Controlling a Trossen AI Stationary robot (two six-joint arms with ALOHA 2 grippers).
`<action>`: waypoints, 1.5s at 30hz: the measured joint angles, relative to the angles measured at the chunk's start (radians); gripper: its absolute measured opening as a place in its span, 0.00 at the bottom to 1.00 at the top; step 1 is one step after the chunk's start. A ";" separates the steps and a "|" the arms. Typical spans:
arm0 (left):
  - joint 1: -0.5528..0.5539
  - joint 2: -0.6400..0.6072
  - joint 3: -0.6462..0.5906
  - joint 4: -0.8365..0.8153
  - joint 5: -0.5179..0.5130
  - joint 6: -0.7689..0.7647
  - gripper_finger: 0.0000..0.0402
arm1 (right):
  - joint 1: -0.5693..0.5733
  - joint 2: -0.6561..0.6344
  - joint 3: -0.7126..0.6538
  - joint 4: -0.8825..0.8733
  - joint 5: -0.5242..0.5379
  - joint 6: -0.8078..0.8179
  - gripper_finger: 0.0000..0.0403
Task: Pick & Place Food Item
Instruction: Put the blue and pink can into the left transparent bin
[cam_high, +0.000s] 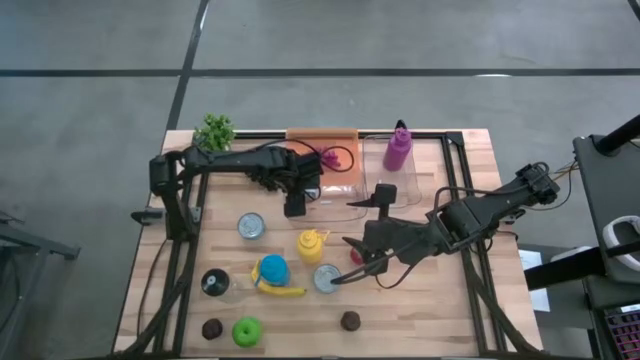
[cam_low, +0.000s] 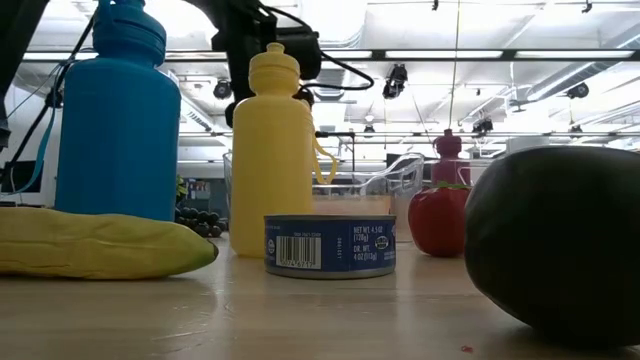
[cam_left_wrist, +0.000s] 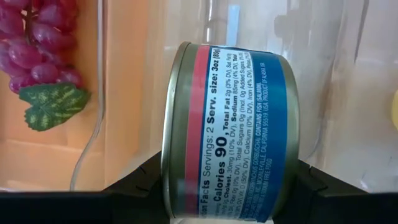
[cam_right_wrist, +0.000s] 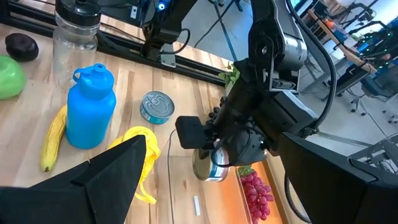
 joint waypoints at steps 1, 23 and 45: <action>0.003 0.000 -0.005 0.007 0.000 0.003 0.47 | 0.000 0.000 0.000 0.000 0.000 0.000 0.90; 0.015 0.000 -0.089 0.132 0.011 0.029 0.47 | 0.000 0.000 0.000 0.002 -0.001 0.000 0.90; 0.015 -0.022 -0.070 0.120 -0.006 0.071 0.74 | 0.000 0.000 0.000 0.001 -0.002 -0.001 0.90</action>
